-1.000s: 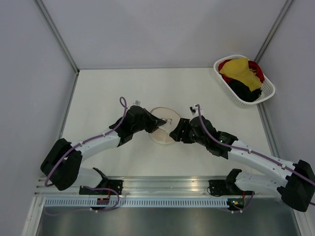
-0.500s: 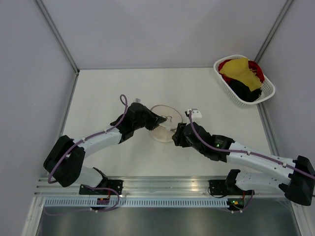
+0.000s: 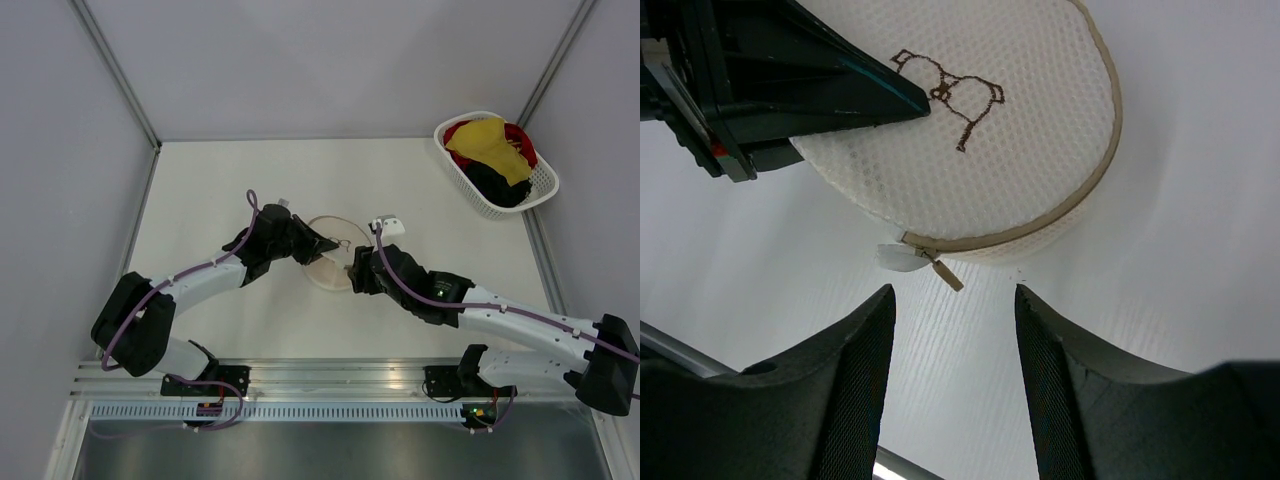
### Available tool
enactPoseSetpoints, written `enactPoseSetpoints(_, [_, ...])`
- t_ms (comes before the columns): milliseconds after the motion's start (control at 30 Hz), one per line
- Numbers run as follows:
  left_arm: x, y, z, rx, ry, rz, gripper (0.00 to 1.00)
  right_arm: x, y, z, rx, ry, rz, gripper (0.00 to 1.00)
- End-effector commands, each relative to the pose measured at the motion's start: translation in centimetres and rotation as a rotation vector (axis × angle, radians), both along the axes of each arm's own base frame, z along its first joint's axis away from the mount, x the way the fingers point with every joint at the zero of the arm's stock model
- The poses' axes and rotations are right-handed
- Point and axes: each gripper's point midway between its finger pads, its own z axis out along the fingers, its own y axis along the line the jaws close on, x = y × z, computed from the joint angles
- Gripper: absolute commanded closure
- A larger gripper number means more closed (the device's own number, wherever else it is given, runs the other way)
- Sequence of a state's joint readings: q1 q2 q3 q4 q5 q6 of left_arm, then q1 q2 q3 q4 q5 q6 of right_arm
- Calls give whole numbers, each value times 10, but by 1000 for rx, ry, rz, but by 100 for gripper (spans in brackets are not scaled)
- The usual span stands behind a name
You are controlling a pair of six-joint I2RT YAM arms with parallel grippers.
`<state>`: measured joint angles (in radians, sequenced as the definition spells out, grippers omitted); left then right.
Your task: Unzip the laundry bag and remove the bra
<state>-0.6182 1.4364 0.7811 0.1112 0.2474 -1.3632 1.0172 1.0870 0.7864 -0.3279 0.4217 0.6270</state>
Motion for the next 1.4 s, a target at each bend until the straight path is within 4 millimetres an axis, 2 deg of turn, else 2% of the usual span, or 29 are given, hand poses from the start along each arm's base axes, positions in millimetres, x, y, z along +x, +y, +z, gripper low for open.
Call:
enactPoseSetpoints(0, [3,-10,25,-42,-64,-54,98,3,18,14,54,-35,52,43])
enactPoseSetpoints(233, [3,-13,32,-67,-63,-58,98,-1,34,1,68,7,102,45])
enactPoseSetpoints(467, [4,-13,37,-80,-69,-67,98,0,28,-11,26,16,81,48])
enactPoseSetpoints(567, [3,-14,38,-84,-72,-76,98,2,26,-11,20,9,71,55])
enactPoseSetpoints(667, [2,-15,38,-86,-71,-82,98,4,24,-10,18,5,57,72])
enactPoseSetpoints(700, [1,-14,38,-87,-71,-86,98,4,23,-10,12,5,55,81])
enactPoseSetpoints(733, [1,-13,37,-87,-69,-87,98,4,23,-10,12,7,54,85])
enactPoseSetpoints(800, [2,-11,36,-85,-77,-94,98,3,22,-11,3,12,52,92])
enactPoseSetpoints(900, [9,-4,39,-91,-110,-111,98,2,19,-12,-8,20,48,94])
enactPoseSetpoints(1000, [15,0,46,-115,-137,-190,98,2,16,-15,-27,29,39,99])
enactPoseSetpoints(1133, [11,-8,45,-165,-133,-383,98,4,8,-19,-81,35,14,100])
enactPoseSetpoints(1267, [3,-7,39,-109,-198,-510,98,8,5,-17,-117,33,-8,100])
enactPoseSetpoints(1300, [-3,-4,32,-84,-173,-535,98,8,5,-18,-126,36,-5,99])
enactPoseSetpoints(1367, [1,1,29,-28,-210,-580,98,8,5,-19,-148,45,-2,100])
